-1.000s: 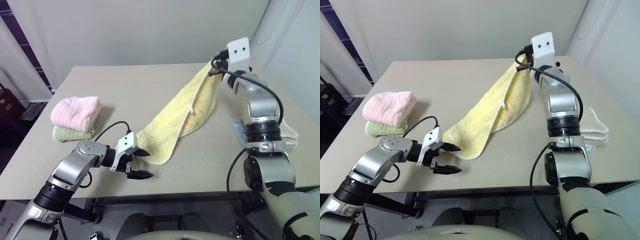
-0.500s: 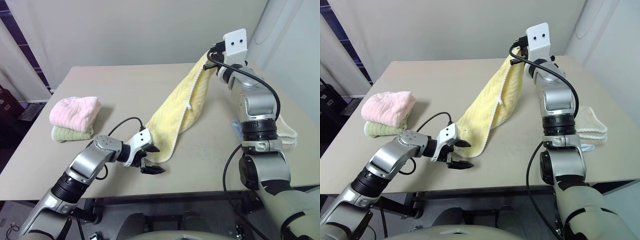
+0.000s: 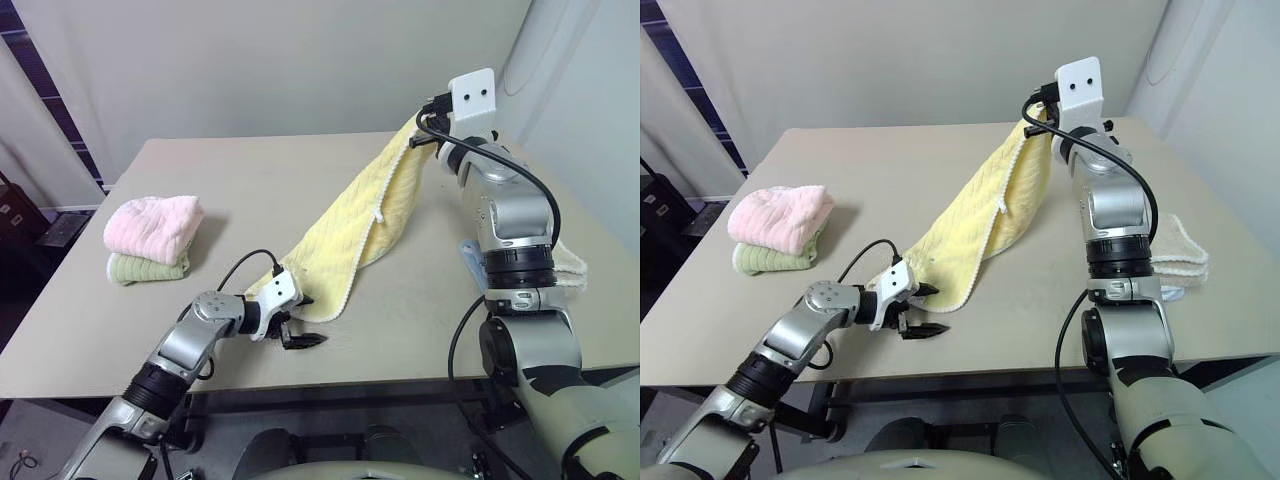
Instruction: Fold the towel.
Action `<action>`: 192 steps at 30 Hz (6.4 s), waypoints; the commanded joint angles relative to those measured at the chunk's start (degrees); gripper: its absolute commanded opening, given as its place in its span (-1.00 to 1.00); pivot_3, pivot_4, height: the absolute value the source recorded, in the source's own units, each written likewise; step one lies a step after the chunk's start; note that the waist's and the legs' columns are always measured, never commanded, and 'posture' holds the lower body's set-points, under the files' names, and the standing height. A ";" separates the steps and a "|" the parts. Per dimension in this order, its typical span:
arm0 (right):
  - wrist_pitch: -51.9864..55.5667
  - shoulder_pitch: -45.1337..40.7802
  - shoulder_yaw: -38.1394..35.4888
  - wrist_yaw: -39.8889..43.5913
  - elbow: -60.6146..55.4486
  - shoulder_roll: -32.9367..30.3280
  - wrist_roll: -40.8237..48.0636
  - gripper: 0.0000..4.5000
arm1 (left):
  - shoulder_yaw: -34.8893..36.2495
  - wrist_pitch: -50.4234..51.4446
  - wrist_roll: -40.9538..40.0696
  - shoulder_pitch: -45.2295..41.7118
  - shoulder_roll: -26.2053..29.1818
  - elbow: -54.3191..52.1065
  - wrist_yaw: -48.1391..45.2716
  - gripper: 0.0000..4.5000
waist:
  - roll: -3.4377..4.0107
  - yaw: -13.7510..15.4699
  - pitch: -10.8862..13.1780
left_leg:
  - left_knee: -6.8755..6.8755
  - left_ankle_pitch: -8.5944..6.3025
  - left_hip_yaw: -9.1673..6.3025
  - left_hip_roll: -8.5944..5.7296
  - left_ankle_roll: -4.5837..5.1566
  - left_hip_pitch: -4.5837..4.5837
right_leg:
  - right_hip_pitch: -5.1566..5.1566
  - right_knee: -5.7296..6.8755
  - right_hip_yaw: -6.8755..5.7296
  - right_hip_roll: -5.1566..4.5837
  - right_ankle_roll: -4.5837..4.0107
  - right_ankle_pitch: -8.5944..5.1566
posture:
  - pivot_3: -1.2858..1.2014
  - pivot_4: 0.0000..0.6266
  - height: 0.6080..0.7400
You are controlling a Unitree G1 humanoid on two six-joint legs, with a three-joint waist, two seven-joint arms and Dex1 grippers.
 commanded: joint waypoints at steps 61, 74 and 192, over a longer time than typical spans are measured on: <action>-0.22 7.74 -4.51 -2.08 -4.99 -4.15 0.47 -1.00 | 28.14 10.81 -16.39 -25.31 2.09 21.92 -4.94 -0.99 | 0.10 -0.03 1.65 | 0.72 -1.00 -0.99 1.76 -1.72 -0.43 | -1.10 -0.21 -4.20 -0.88 0.16 0.84 | 0.03 -1.00 1.00; -12.42 -2.25 -5.74 -1.61 18.72 -10.34 -0.45 -1.00 | 35.29 -15.72 -8.95 -49.71 -4.13 61.64 20.24 -0.99 | -0.26 -0.32 1.88 | 0.86 -1.01 -0.54 1.63 -1.69 -0.33 | -1.10 -0.20 -3.89 -0.87 0.19 0.89 | 0.03 -1.00 1.00; 47.86 36.26 -40.29 8.15 -16.62 -6.56 65.89 0.58 | 26.08 8.72 -11.83 -12.70 7.37 23.31 -23.35 0.58 | -1.10 1.22 1.62 | 1.22 -1.03 -0.12 2.00 -1.67 0.12 | -0.90 0.08 -3.26 -0.71 0.04 1.29 | 0.03 -1.00 1.00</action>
